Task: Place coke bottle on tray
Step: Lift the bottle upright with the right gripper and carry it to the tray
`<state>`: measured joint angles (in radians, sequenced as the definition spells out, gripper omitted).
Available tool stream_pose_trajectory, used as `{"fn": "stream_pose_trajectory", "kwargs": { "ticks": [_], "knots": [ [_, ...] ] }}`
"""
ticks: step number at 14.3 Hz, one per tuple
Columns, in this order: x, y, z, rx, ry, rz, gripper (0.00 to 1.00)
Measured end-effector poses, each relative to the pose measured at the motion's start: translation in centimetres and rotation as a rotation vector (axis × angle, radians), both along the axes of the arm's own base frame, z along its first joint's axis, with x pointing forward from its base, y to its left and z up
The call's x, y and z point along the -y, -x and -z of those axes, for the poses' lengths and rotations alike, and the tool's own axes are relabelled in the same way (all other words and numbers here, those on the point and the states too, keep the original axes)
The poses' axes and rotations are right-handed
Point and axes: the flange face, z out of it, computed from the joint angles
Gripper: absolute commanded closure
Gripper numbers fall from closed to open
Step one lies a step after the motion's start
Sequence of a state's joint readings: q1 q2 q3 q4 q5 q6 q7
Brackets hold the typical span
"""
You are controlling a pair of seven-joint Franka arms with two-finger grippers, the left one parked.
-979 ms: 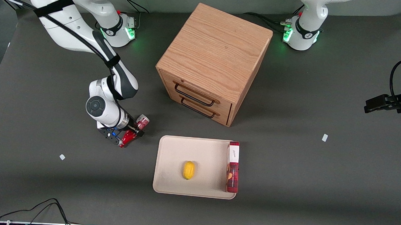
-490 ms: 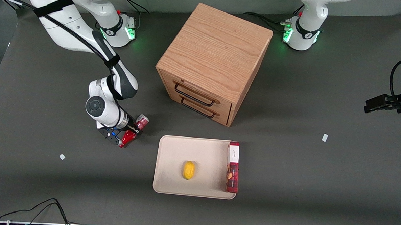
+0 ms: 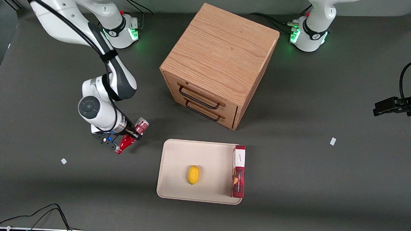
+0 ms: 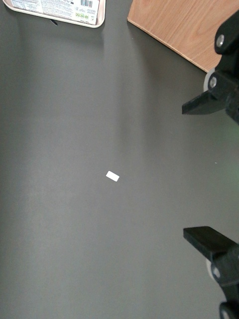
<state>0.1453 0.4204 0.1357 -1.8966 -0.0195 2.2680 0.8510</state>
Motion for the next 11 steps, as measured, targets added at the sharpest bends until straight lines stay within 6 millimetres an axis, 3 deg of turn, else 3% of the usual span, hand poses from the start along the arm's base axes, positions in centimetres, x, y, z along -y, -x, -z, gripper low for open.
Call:
{"fn": "stream_pose_trajectory", "kwargs": {
  "ticks": [3, 6, 9, 11],
  "knots": [
    [0.3, -1.9, -7.9, -0.018, 0.008, -0.096, 1.00],
    [0.0, -3.5, -14.2, 0.000, 0.000, -0.199, 1.00],
    [-1.3, -4.6, -18.9, 0.059, -0.017, -0.304, 1.00],
    [-2.9, -5.7, -20.3, 0.102, -0.036, -0.407, 0.98]
  ]
}}
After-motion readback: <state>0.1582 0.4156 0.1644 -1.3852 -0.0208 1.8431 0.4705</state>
